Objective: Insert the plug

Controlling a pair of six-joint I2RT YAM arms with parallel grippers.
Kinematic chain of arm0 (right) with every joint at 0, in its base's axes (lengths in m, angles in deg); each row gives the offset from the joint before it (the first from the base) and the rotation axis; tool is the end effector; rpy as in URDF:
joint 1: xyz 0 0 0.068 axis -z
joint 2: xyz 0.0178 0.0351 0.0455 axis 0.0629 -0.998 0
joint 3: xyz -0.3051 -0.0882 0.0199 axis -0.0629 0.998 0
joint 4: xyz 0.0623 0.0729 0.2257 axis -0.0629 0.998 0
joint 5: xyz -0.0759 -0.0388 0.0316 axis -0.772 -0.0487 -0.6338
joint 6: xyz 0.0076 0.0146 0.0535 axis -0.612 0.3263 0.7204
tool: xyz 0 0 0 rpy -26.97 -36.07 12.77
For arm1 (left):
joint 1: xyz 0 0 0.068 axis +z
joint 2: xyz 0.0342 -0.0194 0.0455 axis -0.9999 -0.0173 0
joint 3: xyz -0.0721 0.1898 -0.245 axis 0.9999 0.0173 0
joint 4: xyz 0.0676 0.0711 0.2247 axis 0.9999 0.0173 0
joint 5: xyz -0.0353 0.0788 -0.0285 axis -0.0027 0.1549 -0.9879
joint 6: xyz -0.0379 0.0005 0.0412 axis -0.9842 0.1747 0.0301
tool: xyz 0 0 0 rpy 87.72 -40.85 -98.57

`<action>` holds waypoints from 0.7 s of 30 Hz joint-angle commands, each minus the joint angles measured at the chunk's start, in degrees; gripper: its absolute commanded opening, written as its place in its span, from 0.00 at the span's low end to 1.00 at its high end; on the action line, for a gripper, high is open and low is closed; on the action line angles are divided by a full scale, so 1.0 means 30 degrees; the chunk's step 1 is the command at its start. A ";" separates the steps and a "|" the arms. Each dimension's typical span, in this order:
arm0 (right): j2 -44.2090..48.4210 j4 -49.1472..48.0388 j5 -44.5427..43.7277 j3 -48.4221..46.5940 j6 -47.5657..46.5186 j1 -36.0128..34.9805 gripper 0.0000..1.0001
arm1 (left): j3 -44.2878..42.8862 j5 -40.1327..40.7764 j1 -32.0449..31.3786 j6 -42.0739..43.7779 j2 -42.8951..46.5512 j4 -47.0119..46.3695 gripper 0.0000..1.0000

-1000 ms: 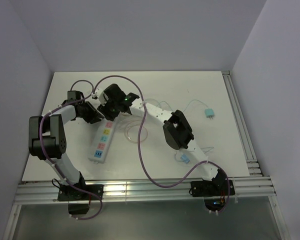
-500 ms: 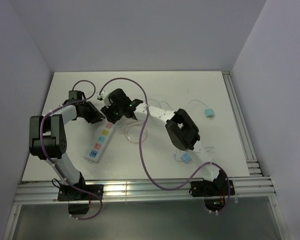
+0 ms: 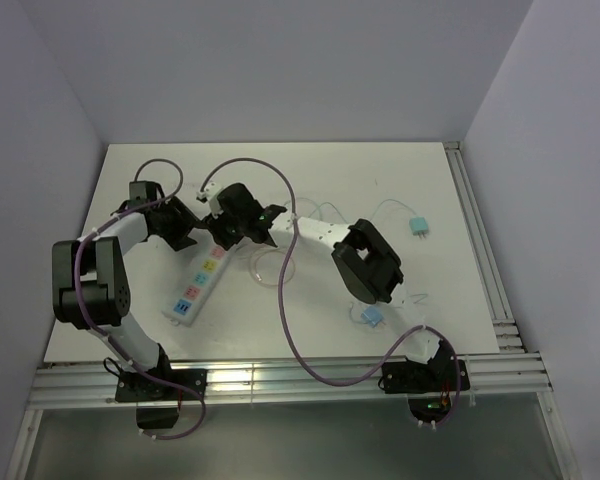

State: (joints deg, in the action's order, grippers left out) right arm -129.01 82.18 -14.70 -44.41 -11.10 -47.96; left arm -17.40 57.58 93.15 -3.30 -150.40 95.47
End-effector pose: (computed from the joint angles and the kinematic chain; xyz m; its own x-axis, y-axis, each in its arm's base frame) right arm 0.3389 0.4342 0.2283 -0.3314 -0.5056 -0.7966 -0.8548 0.5183 0.0267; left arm 0.3365 0.0103 0.2260 -0.6956 -0.6958 -0.1791 -0.4881 0.6405 -0.5929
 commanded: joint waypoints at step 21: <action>0.4936 0.1609 -0.2885 -0.0548 0.1601 -0.0271 1.00 | -0.0838 -0.0044 0.1607 0.0029 0.4297 0.0515 0.70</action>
State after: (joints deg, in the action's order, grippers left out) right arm -124.18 84.30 -20.03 -43.51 -8.91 -48.75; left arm -17.95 56.31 97.66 -3.85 -144.22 96.28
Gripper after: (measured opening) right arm 0.999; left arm 0.683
